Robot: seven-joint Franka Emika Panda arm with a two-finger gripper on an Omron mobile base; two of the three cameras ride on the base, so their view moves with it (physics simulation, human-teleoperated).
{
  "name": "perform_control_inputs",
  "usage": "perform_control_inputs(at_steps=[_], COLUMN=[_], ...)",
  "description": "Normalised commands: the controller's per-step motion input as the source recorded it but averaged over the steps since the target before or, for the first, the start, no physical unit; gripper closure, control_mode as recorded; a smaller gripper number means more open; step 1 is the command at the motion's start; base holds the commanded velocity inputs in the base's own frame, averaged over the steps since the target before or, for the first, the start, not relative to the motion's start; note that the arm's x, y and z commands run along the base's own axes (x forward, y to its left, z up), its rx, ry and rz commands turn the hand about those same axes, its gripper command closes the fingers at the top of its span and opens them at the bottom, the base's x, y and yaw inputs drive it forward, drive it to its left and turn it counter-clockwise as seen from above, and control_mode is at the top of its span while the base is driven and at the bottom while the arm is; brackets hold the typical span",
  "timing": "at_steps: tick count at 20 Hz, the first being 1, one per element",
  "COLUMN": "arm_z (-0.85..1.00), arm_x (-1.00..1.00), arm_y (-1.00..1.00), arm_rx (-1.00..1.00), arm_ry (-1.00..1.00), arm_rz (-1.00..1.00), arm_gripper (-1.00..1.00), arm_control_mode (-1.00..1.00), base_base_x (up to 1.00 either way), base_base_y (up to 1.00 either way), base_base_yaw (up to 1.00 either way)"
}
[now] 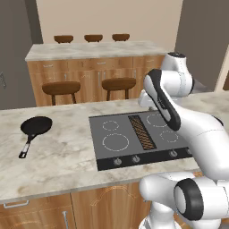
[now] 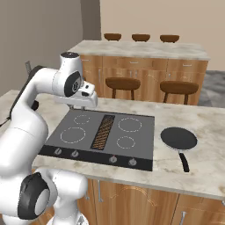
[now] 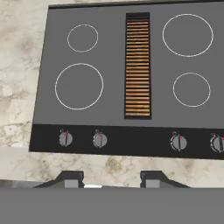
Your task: Place both pans onto different burners. Then place the lemon and the shrimp on different pans.
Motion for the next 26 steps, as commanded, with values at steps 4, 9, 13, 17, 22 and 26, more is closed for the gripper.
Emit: perform_control_inputs(at_steps=[4,9,13,17,22,26], arm_z=[0.0,-0.06,-0.17,-0.21,-0.04,-0.12], arm_x=[0.0,0.0,0.0,0.0,0.0,0.02], arm_y=[-0.46,-0.97,-1.0,-0.98,-0.8,-0.62], arm_rx=[0.0,0.01,0.01,0.02,0.04,0.01], arm_ry=[0.0,0.04,0.07,0.14,0.24,0.22], arm_rz=[0.03,0.04,0.01,0.0,0.0,0.0], arm_gripper=[-1.0,-1.0,-1.0,-1.0,-1.0,-1.0], arm_control_mode=[-1.0,-1.0,-1.0,-1.0,-1.0,-1.0], base_base_x=[0.0,0.0,0.0,0.0,0.0,0.0], base_base_y=[0.0,0.0,0.0,0.0,0.0,0.0], base_base_yaw=[0.0,0.0,0.0,0.0,0.0,0.0])
